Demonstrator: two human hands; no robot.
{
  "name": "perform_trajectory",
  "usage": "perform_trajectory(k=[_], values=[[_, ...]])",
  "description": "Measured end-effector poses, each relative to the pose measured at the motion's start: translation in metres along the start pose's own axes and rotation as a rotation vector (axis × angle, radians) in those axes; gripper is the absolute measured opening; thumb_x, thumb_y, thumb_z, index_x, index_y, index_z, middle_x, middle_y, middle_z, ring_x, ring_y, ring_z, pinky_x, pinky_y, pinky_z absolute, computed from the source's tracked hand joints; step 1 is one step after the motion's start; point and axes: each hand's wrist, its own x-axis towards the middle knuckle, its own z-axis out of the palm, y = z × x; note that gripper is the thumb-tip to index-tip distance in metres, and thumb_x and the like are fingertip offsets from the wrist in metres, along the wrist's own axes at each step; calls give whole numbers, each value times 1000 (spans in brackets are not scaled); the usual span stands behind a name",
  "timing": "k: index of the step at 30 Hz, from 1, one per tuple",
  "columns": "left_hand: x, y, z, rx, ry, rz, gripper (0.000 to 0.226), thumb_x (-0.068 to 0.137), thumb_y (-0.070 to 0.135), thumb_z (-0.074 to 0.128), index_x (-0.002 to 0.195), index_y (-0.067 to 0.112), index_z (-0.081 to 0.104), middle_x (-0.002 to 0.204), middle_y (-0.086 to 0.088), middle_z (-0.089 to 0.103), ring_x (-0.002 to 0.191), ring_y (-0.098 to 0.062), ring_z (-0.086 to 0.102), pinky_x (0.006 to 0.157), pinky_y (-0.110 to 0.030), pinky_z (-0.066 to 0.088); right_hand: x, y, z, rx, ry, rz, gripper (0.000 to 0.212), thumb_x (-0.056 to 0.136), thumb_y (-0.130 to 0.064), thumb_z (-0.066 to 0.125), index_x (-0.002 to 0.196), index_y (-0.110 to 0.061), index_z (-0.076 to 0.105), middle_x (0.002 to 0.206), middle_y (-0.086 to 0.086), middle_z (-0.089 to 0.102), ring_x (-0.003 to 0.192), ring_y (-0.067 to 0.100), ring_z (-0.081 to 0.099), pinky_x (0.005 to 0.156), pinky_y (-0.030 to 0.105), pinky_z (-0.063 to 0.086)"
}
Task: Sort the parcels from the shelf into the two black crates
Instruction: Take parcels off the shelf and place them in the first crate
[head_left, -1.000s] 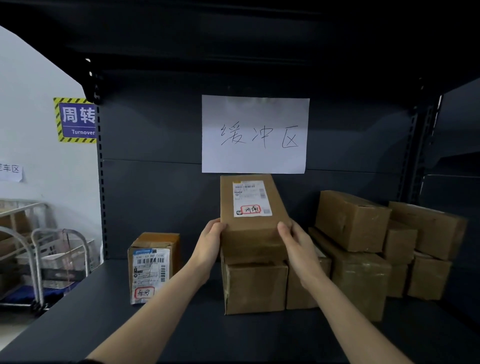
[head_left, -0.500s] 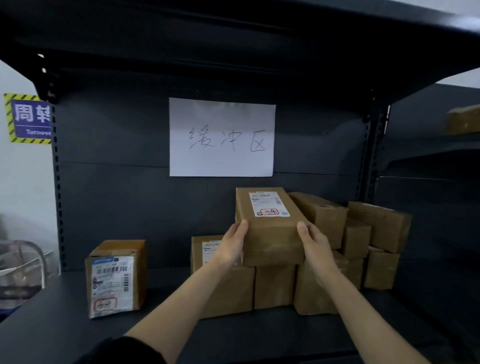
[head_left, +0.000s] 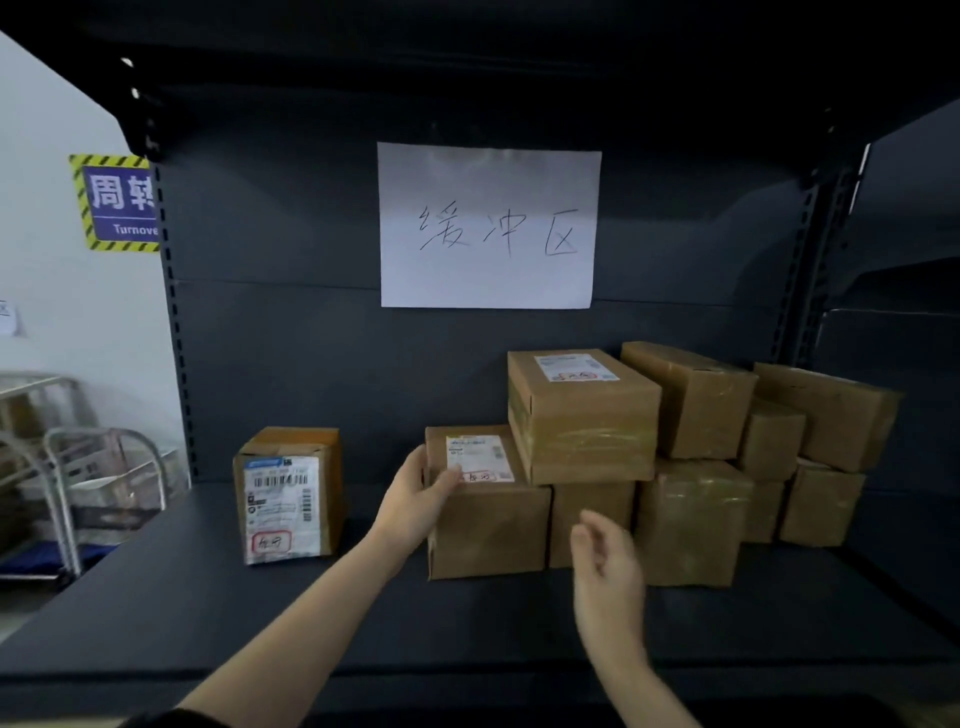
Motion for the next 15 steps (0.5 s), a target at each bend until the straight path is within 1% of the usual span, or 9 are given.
perform_trajectory(k=[1, 2, 3, 4, 5, 8, 11, 15], values=[[-1, -8, 0, 33, -11, -26, 54, 93, 22, 53, 141, 13, 30, 104, 17, 47, 93, 1, 48, 78, -14, 41, -1, 6, 7, -26, -64, 25, 33, 96, -25, 46, 127, -15, 51, 116, -2, 53, 106, 10, 51, 85, 21, 37], [-1, -18, 0, 56, -22, -62, 60, 91, 20, 56, 143, 12, 27, 113, 14, 49, 103, -5, 50, 84, -18, 40, 0, 10, 13, -48, -117, 51, 36, 96, -26, 46, 130, -14, 49, 120, -1, 54, 109, 10, 51, 87, 21, 38], [0, -26, 1, 76, -29, -101, 67, 90, 19, 59, 145, 11, 22, 128, 7, 48, 117, -12, 48, 91, -23, 39, 2, 12, 18, -63, -156, 76, 40, 96, -26, 46, 134, -13, 46, 126, 1, 53, 113, 11, 50, 91, 22, 39], [1, -35, 1, 97, -34, -137, 73, 89, 19, 60, 147, 12, 17, 139, 0, 43, 127, -18, 43, 97, -28, 39, 5, 13, 23, -73, -179, 96, 43, 96, -26, 46, 137, -12, 43, 133, 2, 50, 118, 13, 49, 95, 23, 39], [2, -41, 2, 111, -39, -156, 75, 88, 19, 61, 148, 12, 15, 144, -5, 40, 131, -22, 40, 101, -31, 38, 8, 14, 26, -83, -193, 110, 45, 97, -26, 46, 139, -13, 40, 137, 3, 47, 123, 14, 47, 100, 26, 38], [4, -53, 3, 134, -49, -189, 72, 90, 19, 59, 147, 12, 15, 143, -7, 41, 131, -23, 41, 103, -34, 38, 14, 13, 33, -81, -193, 138, 46, 97, -23, 46, 141, -13, 37, 141, 4, 45, 128, 17, 44, 107, 31, 36], [7, -59, 2, 139, -62, -193, 64, 91, 19, 56, 145, 16, 21, 141, -6, 43, 129, -23, 42, 105, -37, 39, 15, 12, 40, -87, -197, 167, 49, 96, -20, 47, 142, -12, 35, 143, 5, 43, 131, 19, 41, 110, 34, 34], [8, -63, -3, 74, -82, -201, 60, 92, 21, 55, 143, 19, 25, 138, -4, 45, 126, -22, 44, 104, -37, 38, 14, 8, 48, -63, -219, 159, 50, 95, -21, 50, 141, -10, 36, 138, 8, 47, 126, 20, 45, 104, 30, 36]])
